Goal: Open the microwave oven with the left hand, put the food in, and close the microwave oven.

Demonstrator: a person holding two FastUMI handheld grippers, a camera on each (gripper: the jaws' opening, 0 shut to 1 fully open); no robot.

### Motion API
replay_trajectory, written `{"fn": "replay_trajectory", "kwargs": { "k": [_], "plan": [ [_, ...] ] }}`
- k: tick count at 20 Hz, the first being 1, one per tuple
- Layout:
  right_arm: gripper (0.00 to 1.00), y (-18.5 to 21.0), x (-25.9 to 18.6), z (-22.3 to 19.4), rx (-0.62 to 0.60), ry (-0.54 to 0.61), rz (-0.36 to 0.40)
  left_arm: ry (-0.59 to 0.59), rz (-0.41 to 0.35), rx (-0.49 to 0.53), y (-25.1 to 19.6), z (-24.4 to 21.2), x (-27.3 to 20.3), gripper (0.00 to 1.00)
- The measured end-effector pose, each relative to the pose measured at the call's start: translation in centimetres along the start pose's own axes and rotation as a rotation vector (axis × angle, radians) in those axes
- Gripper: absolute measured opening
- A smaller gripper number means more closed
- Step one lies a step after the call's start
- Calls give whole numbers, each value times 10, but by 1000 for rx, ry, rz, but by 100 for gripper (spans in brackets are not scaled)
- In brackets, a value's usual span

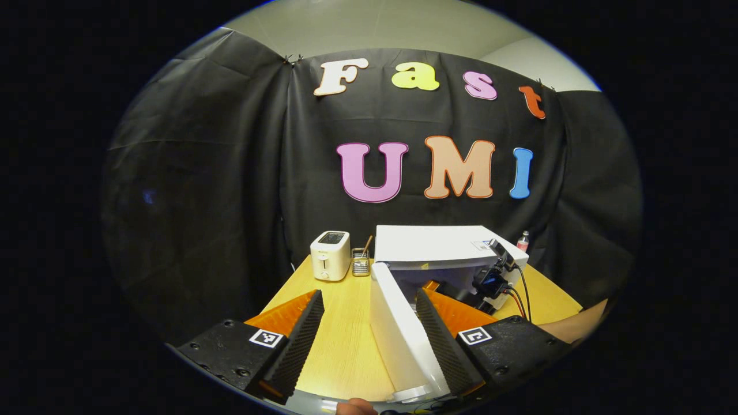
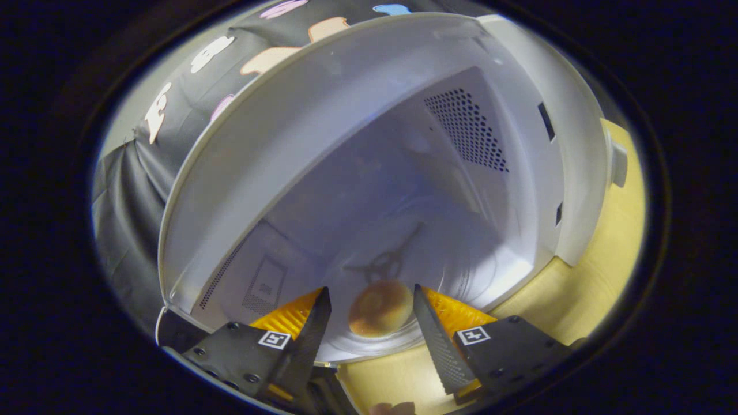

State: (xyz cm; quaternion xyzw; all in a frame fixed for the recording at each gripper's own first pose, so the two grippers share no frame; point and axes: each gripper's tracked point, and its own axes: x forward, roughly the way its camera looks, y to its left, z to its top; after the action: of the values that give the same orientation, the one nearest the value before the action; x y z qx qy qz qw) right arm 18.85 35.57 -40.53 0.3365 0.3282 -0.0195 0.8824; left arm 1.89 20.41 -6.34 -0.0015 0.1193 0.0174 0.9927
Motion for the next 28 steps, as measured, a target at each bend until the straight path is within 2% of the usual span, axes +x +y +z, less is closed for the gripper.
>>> {"fn": "replay_trajectory", "kwargs": {
  "k": [3,5,6,7,12,13,15,16,17,18,21,23,24,27,28],
  "plan": [
    [82,-6,-12,4,-70,1,10,11,-22,5,-7,-3,2,95],
    [83,-6,-28,8,-138,-1,39,7,-5,36,0,-1,2,95],
    [89,-6,-38,8,-185,1,62,5,6,52,3,0,2,95],
    [89,-8,-49,9,-237,6,85,2,16,61,6,1,0,94],
    [89,-22,-121,34,-523,-40,187,7,131,97,29,1,-8,95],
    [89,-27,-133,42,-585,-50,188,23,147,88,32,-5,-10,98],
    [89,-29,-160,56,-661,-53,225,64,211,81,41,-22,-17,93],
    [84,-26,-172,65,-670,-73,244,86,274,82,55,-31,-23,66],
    [89,-22,-184,79,-664,-98,263,118,330,79,66,-44,-33,38],
    [84,-17,-193,95,-662,-122,280,136,341,83,67,-58,-36,11],
    [84,-4,-208,146,-682,-213,295,270,351,66,61,-117,-54,6],
    [84,4,-218,174,-698,-265,305,341,419,63,65,-149,-63,7],
    [84,8,-225,188,-701,-297,308,367,404,48,56,-168,-69,2],
    [84,18,-240,217,-678,-353,329,398,366,49,37,-192,-65,0],
    [89,18,-242,224,-679,-362,324,389,349,43,31,-194,-62,0]
  ]
}}
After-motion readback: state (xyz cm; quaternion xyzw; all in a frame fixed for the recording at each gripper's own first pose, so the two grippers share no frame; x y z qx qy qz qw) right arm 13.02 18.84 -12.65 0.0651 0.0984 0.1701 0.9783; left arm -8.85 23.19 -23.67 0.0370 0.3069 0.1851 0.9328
